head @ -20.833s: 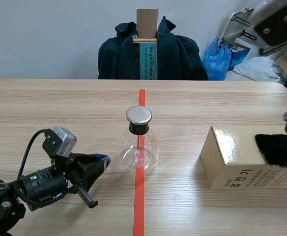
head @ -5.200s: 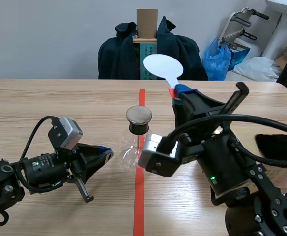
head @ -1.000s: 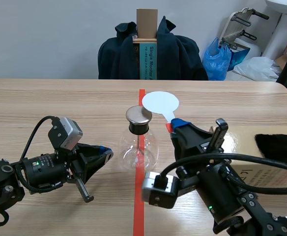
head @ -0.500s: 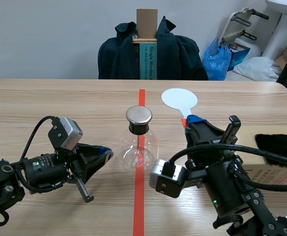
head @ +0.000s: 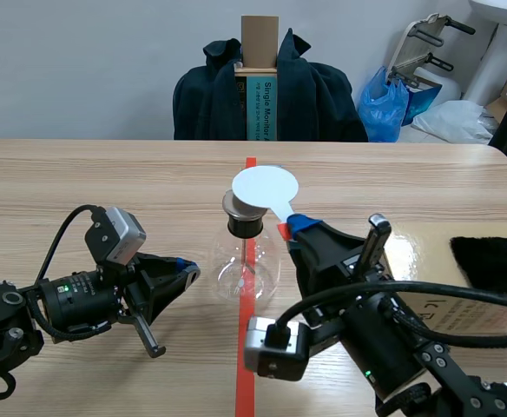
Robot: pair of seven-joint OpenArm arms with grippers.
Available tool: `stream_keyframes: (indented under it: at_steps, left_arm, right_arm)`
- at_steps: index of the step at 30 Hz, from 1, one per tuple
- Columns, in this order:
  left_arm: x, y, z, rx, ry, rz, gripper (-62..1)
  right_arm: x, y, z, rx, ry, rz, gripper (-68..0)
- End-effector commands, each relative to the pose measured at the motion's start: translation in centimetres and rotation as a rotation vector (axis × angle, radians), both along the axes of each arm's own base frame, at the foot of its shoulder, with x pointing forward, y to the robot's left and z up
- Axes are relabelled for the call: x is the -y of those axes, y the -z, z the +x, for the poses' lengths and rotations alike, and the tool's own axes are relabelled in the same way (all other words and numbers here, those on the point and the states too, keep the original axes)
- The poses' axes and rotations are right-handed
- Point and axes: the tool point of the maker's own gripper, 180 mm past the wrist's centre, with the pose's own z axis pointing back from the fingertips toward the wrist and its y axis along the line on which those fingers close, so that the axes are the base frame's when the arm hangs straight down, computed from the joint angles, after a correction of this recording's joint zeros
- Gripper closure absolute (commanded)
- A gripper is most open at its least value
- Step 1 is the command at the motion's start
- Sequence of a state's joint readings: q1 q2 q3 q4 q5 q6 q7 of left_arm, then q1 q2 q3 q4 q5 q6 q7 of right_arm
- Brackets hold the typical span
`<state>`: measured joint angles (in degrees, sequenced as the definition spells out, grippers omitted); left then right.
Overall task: Do the electroscope experiment.
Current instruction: 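Move the plate toward and away from the electroscope, then hold the plate still at the electroscope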
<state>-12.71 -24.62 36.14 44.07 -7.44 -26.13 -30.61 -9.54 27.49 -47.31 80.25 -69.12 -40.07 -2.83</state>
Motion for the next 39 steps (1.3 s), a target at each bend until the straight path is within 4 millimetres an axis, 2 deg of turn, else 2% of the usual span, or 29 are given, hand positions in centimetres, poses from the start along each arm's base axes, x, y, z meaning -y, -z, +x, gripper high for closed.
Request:
stream_keyframes:
  at_steps: [1, 7, 39]
  left_arm:
    - [0.51, -1.28, 0.63, 0.035, 0.003, -0.03, -2.7]
    - [0.51, -1.28, 0.63, 0.035, 0.003, -0.03, -2.7]
    - [0.41, -1.31, 0.77, 0.042, -0.004, -0.026, -2.7]
  right_arm:
    - [0.04, -1.0, 0.29, 0.041, -0.019, -0.001, -0.7]
    - [-0.74, -0.97, -0.33, 0.05, -0.073, -0.015, -0.7]
    - [-0.74, -0.97, -0.32, 0.05, -0.073, -0.015, -0.7]
